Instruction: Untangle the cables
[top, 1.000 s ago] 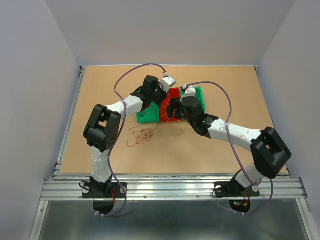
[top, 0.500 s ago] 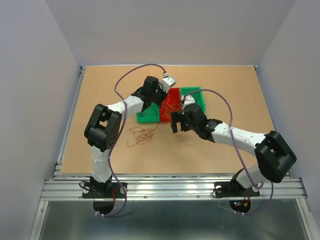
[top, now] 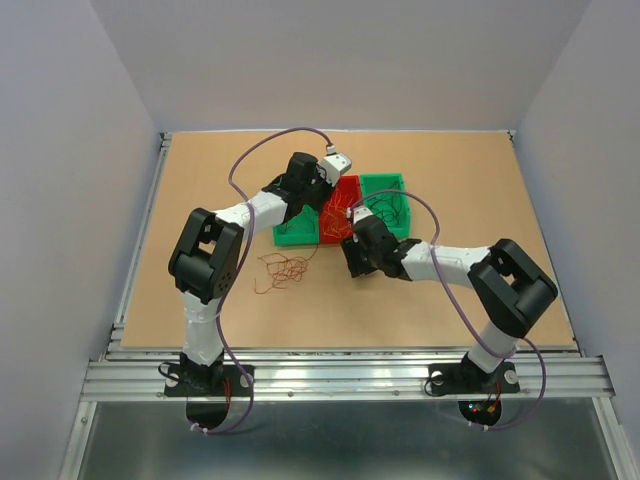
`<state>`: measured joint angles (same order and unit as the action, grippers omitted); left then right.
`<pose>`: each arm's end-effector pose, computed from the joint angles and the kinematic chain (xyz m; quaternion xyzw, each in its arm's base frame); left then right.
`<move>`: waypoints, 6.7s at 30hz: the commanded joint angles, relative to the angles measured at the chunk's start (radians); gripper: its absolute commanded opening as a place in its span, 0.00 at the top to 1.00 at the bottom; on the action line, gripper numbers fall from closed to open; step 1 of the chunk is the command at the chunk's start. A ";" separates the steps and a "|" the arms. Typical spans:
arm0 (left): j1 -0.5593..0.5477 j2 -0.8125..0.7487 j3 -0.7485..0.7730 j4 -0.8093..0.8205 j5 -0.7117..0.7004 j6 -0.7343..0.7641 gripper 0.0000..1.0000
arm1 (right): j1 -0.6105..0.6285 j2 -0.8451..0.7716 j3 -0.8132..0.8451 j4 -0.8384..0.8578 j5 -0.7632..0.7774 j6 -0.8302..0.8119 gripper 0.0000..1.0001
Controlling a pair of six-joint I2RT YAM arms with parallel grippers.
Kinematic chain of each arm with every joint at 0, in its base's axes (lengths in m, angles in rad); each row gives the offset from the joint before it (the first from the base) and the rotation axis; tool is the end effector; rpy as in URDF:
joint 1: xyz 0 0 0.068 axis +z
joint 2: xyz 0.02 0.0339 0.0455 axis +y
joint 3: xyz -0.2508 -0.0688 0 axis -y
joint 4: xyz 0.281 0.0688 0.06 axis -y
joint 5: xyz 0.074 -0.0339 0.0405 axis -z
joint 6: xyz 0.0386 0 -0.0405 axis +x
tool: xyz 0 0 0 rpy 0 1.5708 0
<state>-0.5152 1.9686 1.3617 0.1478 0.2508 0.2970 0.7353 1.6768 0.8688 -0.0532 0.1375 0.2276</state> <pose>0.4148 -0.2458 0.1844 0.3936 0.7482 -0.1626 0.5088 0.2685 0.2357 0.1161 -0.2118 0.9115 0.1034 0.3370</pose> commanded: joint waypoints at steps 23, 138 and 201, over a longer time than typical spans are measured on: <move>0.004 -0.013 0.002 0.021 -0.004 -0.018 1.00 | -0.065 0.026 0.278 0.170 0.020 0.072 1.00; -0.005 -0.933 -0.632 -0.336 0.364 0.427 1.00 | 0.074 -0.232 -0.139 0.519 -0.550 -0.218 0.14; 0.113 -0.967 -0.091 -0.430 0.392 0.142 1.00 | 0.107 0.029 -0.145 1.012 -0.461 -0.261 1.00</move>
<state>-0.4084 1.0073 1.1019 -0.3752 0.7696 0.5858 0.8337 1.7638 0.7261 0.8928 -0.3756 -0.0360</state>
